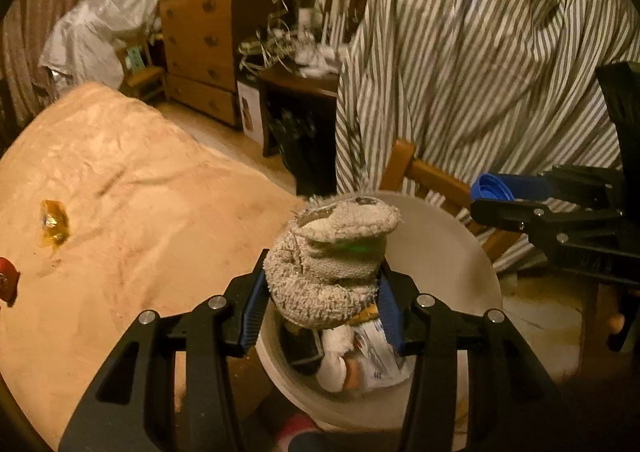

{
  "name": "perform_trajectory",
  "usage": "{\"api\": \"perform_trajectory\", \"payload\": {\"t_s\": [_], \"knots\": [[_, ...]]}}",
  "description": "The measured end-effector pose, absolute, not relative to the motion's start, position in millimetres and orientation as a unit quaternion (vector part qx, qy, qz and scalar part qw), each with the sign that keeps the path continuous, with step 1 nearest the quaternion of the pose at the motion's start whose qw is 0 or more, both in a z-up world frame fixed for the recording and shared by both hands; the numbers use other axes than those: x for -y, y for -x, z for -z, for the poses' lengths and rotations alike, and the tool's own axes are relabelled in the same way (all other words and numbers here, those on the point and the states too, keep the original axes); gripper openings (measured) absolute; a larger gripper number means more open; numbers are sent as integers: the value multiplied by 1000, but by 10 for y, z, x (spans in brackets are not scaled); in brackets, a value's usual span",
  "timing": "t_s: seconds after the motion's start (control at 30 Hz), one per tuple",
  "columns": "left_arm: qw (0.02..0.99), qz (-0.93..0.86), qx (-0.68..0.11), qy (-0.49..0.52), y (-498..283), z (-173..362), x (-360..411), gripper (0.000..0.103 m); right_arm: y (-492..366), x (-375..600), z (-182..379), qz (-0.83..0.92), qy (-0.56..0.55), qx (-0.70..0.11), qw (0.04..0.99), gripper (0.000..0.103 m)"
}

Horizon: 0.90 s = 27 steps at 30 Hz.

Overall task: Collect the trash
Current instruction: 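Carry the grey sock and blue cap with both tools over the white bucket, then open the left tool to drop the sock while the right tool drops the cap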

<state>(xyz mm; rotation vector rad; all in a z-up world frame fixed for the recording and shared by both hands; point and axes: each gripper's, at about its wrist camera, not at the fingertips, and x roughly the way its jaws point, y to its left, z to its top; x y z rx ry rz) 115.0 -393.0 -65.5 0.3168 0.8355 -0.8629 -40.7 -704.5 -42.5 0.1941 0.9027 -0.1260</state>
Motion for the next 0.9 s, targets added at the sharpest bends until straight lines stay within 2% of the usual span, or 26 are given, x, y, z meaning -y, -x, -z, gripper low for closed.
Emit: {"api": "perform_trajectory", "payload": {"t_s": [0.27, 0.9], "knots": [[788, 406, -429, -174, -1185, 892, 4042, 46, 317, 7147, 705, 46, -119, -475, 870, 41], [791, 396, -430, -182, -1219, 926, 4068, 46, 234, 7058, 812, 36, -123, -480, 868, 41]]}}
